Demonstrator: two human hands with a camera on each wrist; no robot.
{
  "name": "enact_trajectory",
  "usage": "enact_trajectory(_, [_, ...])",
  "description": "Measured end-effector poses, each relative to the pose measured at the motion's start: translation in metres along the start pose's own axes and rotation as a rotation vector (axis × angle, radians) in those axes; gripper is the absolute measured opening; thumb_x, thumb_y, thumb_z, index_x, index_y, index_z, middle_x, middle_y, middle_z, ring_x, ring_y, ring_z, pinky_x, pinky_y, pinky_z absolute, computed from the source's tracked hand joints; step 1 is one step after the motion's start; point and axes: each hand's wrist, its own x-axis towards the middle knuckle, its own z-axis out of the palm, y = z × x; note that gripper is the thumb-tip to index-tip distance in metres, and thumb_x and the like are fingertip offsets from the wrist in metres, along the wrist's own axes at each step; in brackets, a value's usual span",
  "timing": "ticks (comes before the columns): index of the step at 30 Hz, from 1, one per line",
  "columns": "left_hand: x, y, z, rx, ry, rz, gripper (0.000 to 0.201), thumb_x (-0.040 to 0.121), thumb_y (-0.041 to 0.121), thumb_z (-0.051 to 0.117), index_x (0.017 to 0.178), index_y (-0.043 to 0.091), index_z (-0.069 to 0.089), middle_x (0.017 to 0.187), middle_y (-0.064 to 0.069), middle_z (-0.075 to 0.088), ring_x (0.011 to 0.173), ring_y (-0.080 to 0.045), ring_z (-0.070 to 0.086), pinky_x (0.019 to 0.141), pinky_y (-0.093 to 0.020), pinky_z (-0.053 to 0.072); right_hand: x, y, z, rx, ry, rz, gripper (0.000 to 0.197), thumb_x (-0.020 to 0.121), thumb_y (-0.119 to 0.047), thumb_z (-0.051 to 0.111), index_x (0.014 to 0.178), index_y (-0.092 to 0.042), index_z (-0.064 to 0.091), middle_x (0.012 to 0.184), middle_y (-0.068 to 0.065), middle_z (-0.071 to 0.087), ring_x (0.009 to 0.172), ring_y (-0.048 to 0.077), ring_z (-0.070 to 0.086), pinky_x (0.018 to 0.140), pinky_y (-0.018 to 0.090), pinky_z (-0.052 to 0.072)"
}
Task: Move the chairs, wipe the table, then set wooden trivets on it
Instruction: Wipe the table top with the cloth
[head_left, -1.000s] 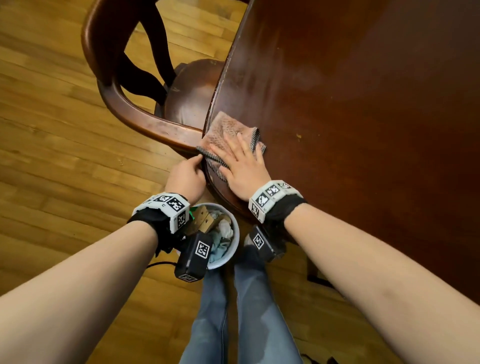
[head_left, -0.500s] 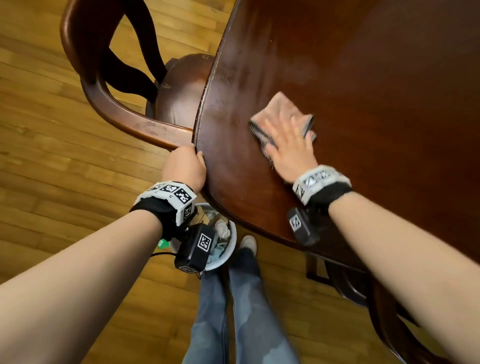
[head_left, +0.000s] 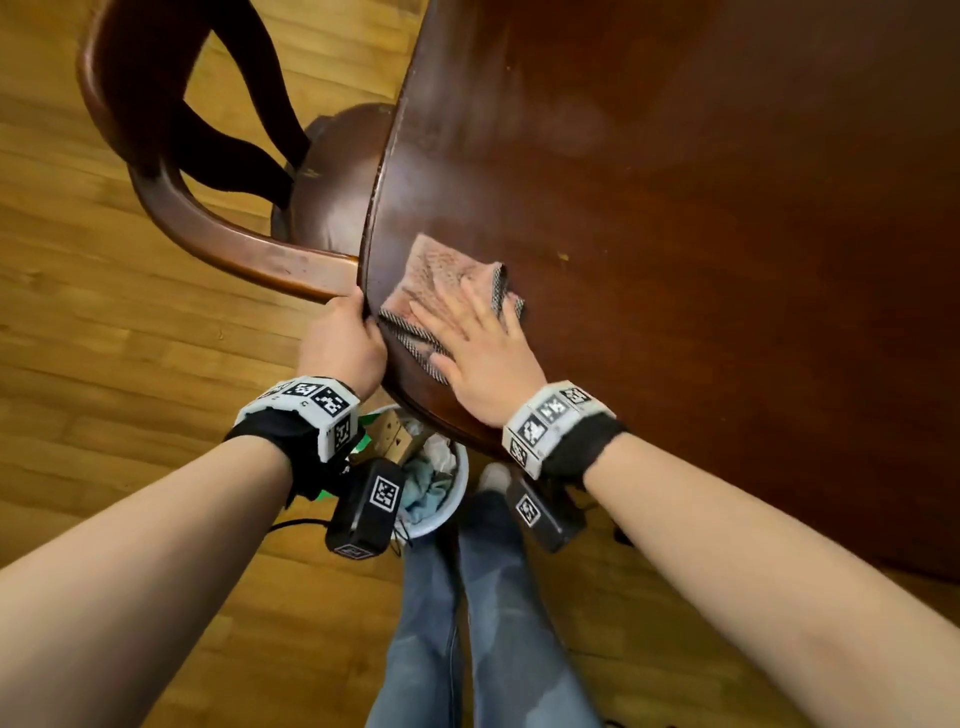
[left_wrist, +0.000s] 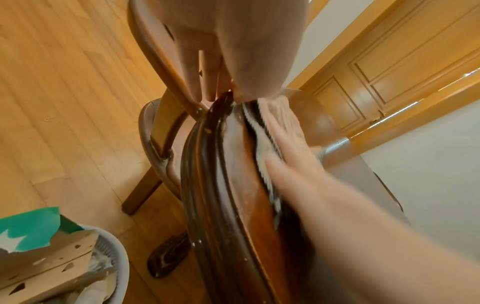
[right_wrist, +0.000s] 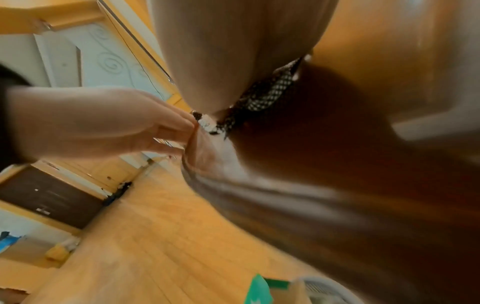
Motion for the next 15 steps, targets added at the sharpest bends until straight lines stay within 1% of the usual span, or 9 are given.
enact_trajectory(1, [0.001, 0.000, 0.001, 0.017, -0.017, -0.009, 0.023, 0.095, 0.014, 0.042, 0.111, 0.003, 0.054, 0.120, -0.023, 0.056, 0.108, -0.042, 0.055, 0.089, -0.043, 0.043, -0.019, 0.009, 0.005, -0.002, -0.012, 0.014, 0.055, 0.102, -0.041, 0.024, 0.151, -0.037, 0.000, 0.161, -0.007, -0.009, 0.148, 0.018, -0.012, 0.116, 0.050, -0.007])
enact_trajectory(2, [0.002, 0.001, 0.002, 0.033, -0.038, -0.017, 0.025, 0.095, 0.015, 0.042, 0.113, 0.003, 0.052, 0.121, -0.023, 0.054, 0.109, -0.042, 0.054, 0.091, -0.043, 0.043, -0.036, 0.022, 0.009, 0.004, -0.010, 0.059, 0.055, 0.102, -0.042, 0.023, 0.151, -0.038, -0.002, 0.160, -0.008, -0.010, 0.148, 0.018, -0.012, 0.116, 0.050, -0.006])
enact_trajectory(3, [0.001, 0.002, 0.003, 0.051, -0.059, -0.019, 0.026, 0.095, 0.016, 0.041, 0.115, 0.002, 0.050, 0.122, -0.023, 0.053, 0.110, -0.042, 0.053, 0.092, -0.043, 0.042, -0.053, 0.037, 0.011, 0.018, 0.008, 0.137, 0.055, 0.102, -0.042, 0.023, 0.151, -0.038, -0.003, 0.160, -0.008, -0.010, 0.148, 0.018, -0.012, 0.118, 0.051, -0.003])
enact_trajectory(5, [0.000, 0.002, 0.005, 0.078, -0.083, -0.017, 0.027, 0.095, 0.016, 0.041, 0.116, 0.001, 0.048, 0.123, -0.023, 0.052, 0.110, -0.042, 0.053, 0.092, -0.043, 0.043, -0.076, 0.062, 0.014, 0.070, 0.065, 0.343, 0.056, 0.102, -0.042, 0.023, 0.151, -0.038, -0.004, 0.161, -0.005, -0.010, 0.148, 0.019, -0.010, 0.118, 0.053, 0.001])
enact_trajectory(7, [0.000, 0.001, 0.006, 0.097, -0.095, -0.019, 0.028, 0.095, 0.017, 0.040, 0.118, 0.001, 0.047, 0.124, -0.023, 0.051, 0.110, -0.042, 0.053, 0.092, -0.044, 0.043, -0.080, 0.068, 0.019, 0.111, 0.109, 0.538, 0.057, 0.101, -0.042, 0.022, 0.151, -0.036, -0.005, 0.161, -0.001, -0.009, 0.148, 0.023, -0.010, 0.117, 0.055, 0.000])
enact_trajectory(8, [0.000, 0.001, 0.007, 0.107, -0.097, -0.017, 0.029, 0.096, 0.017, 0.039, 0.118, 0.001, 0.046, 0.125, -0.023, 0.050, 0.110, -0.043, 0.053, 0.092, -0.044, 0.043, -0.077, 0.061, 0.021, 0.124, 0.130, 0.607, 0.057, 0.101, -0.042, 0.022, 0.151, -0.036, -0.006, 0.161, 0.002, -0.010, 0.148, 0.025, -0.011, 0.116, 0.055, -0.001])
enact_trajectory(9, [0.000, 0.000, 0.006, 0.119, -0.098, -0.022, 0.029, 0.096, 0.018, 0.038, 0.119, 0.001, 0.046, 0.126, -0.022, 0.050, 0.110, -0.043, 0.053, 0.091, -0.044, 0.043, -0.068, 0.050, 0.021, 0.149, 0.148, 0.641, 0.058, 0.101, -0.042, 0.022, 0.151, -0.035, -0.006, 0.161, 0.004, -0.011, 0.147, 0.027, -0.013, 0.115, 0.056, -0.002])
enact_trajectory(11, [0.001, 0.000, 0.006, 0.143, -0.105, -0.013, 0.029, 0.097, 0.019, 0.037, 0.118, 0.001, 0.047, 0.126, -0.023, 0.051, 0.110, -0.044, 0.053, 0.090, -0.044, 0.043, -0.047, 0.023, 0.019, 0.196, 0.174, 0.623, 0.058, 0.101, -0.042, 0.023, 0.151, -0.035, -0.006, 0.160, 0.005, -0.014, 0.147, 0.030, -0.015, 0.114, 0.057, -0.005])
enact_trajectory(15, [0.005, -0.004, 0.004, 0.138, -0.115, 0.003, 0.029, 0.098, 0.020, 0.034, 0.115, 0.001, 0.049, 0.125, -0.025, 0.052, 0.111, -0.044, 0.052, 0.091, -0.042, 0.041, -0.006, -0.020, 0.015, 0.150, 0.156, 0.417, 0.058, 0.100, -0.042, 0.026, 0.151, -0.036, -0.001, 0.161, 0.001, -0.012, 0.147, 0.027, -0.013, 0.114, 0.058, -0.005])
